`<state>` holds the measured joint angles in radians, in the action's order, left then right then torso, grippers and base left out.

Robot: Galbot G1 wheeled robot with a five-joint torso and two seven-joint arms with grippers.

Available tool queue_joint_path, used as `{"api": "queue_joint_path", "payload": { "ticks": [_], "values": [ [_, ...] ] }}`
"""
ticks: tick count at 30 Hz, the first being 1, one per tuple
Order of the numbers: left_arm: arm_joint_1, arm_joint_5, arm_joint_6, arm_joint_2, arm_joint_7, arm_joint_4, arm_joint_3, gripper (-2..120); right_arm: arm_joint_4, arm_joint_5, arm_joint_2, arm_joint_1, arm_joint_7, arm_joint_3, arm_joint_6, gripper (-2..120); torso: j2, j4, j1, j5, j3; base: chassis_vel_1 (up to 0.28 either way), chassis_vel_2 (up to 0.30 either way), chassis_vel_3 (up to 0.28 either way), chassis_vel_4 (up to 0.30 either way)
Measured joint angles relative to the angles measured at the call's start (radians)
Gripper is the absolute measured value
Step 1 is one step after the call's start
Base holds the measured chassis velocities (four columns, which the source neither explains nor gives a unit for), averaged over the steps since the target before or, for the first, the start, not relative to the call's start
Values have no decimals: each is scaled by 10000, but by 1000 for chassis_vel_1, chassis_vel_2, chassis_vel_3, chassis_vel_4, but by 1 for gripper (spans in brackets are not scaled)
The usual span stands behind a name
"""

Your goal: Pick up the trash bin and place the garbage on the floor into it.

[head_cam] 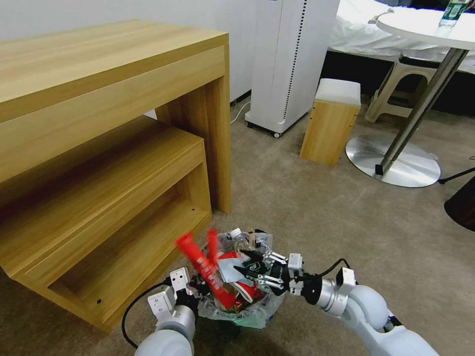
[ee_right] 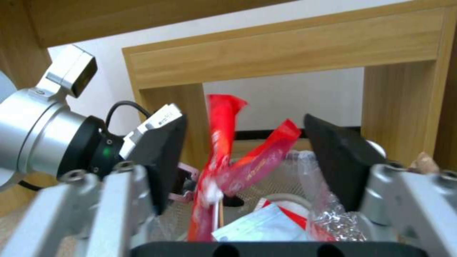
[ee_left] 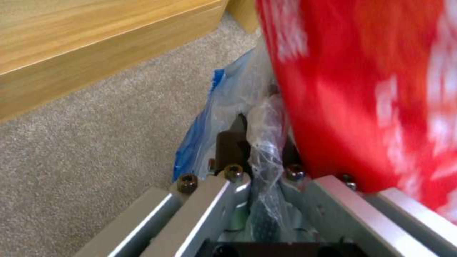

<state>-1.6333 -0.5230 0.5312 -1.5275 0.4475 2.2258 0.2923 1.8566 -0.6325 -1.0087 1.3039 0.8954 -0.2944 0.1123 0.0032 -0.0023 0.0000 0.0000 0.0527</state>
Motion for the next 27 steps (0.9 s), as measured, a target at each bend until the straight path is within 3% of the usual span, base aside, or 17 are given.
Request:
{"api": "queue_joint_path", "payload": {
  "ticks": [6, 8, 13, 14, 17, 27],
  "values": [
    [86, -23, 0, 33, 0, -80, 100, 0, 50, -69, 23, 62, 67, -175, 194, 89, 0, 0, 0, 0, 0, 0, 0, 0, 0],
    [228, -81, 4, 110, -1, -268, 268, 0, 234, -328, -33, 37, -354, -364, 346, 98, 0, -1, 0, 0, 0, 0, 0, 0, 0],
    [451, -285, 56, 241, 86, -602, 552, 0, 623, -406, -227, -111, -1642, -766, 551, 100, 0, 0, 0, -1, 0, 0, 0, 0, 0],
    [554, -412, 91, 285, 153, -767, 684, 0, 863, -106, -397, -276, -2871, -1054, 707, 100, 0, 0, 0, -1, 0, 0, 0, 0, 0],
    [648, -654, 278, 303, 327, -859, 805, 0, 1196, -131, -489, -422, -4624, -1494, 840, 100, 0, 1, 0, -2, 0, 0, 0, 0, 0],
    [852, -1268, 481, 255, 405, -1248, 827, 0, 1339, 202, -541, -1, -5133, -1864, 994, 100, 2, 0, 0, 5, -1, 0, 0, 0, 0]
  ]
}}
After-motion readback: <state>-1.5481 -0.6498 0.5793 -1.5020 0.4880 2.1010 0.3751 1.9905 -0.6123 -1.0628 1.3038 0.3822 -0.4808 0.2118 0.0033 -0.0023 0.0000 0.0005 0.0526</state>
